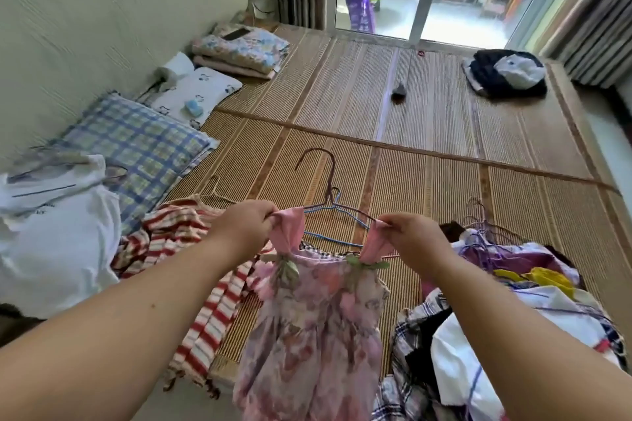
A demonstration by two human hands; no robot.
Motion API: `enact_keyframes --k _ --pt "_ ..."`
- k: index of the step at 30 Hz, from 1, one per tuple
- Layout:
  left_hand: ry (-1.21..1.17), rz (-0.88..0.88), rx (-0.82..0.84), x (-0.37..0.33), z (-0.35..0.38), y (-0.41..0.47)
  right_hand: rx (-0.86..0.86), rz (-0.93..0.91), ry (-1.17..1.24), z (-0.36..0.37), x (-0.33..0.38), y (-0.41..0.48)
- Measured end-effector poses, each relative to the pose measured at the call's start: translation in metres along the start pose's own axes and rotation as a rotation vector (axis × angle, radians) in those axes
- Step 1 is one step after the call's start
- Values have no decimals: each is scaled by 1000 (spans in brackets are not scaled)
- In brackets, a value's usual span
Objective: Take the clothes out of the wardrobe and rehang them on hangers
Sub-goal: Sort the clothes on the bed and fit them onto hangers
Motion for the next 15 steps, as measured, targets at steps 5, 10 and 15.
enact_keyframes --k 5,10,15 --pt "66 -70 127 5 58 107 77 148 -92 28 -63 97" --pt "209 -147 225 25 129 166 168 193 -222 75 -116 156" --pt "267 -229 262 47 184 204 238 239 -210 123 -153 191"
Point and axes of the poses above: each hand's wrist, its own y-axis towards the middle knuckle, its own z-axis out of the palm, x = y × z, the point moved 2 cm from there along y, towards the middle knuckle, and after that the axes turned 1 degree about x, right-handed, at the moved point
